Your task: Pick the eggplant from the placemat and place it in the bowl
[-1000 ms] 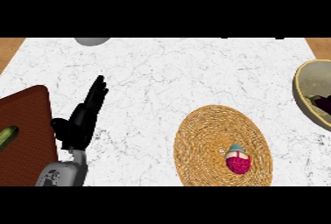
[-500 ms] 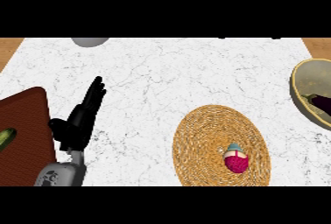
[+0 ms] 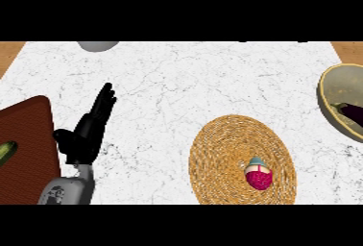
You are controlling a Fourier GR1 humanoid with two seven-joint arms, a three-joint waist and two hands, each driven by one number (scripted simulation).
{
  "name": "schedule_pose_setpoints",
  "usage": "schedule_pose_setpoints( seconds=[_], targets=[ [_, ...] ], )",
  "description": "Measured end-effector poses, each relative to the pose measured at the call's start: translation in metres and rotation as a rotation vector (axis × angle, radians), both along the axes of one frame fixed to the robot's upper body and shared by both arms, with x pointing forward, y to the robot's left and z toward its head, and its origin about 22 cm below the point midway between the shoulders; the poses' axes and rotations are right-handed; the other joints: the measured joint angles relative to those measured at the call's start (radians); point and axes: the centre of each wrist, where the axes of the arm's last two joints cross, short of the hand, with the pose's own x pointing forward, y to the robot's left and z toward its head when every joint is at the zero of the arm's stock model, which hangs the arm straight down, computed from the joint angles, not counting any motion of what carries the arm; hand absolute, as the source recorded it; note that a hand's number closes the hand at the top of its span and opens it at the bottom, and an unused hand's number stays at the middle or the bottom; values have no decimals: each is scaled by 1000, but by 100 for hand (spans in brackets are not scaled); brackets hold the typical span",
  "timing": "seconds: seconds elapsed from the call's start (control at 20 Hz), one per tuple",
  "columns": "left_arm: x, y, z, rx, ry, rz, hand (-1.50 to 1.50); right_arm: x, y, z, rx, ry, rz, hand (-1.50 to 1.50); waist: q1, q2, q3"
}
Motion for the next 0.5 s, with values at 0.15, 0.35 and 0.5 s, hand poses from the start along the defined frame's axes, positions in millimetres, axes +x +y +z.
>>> schedule_pose_setpoints(
  seconds=[0.15, 0.35, 0.5],
  targets=[
    [3, -3, 2, -4, 0, 4, 0, -18, -13, -3, 31, 4, 30, -150, -2, -1, 0],
    [-2, -3, 3, 0, 1, -1, 0, -36, -23, -8, 43, 26, 23, -150, 1, 0, 1],
    [-3, -2, 0, -3, 4, 0, 0, -43, -26, -13, 37, 45, 19, -150, 2, 0, 0]
  ],
)
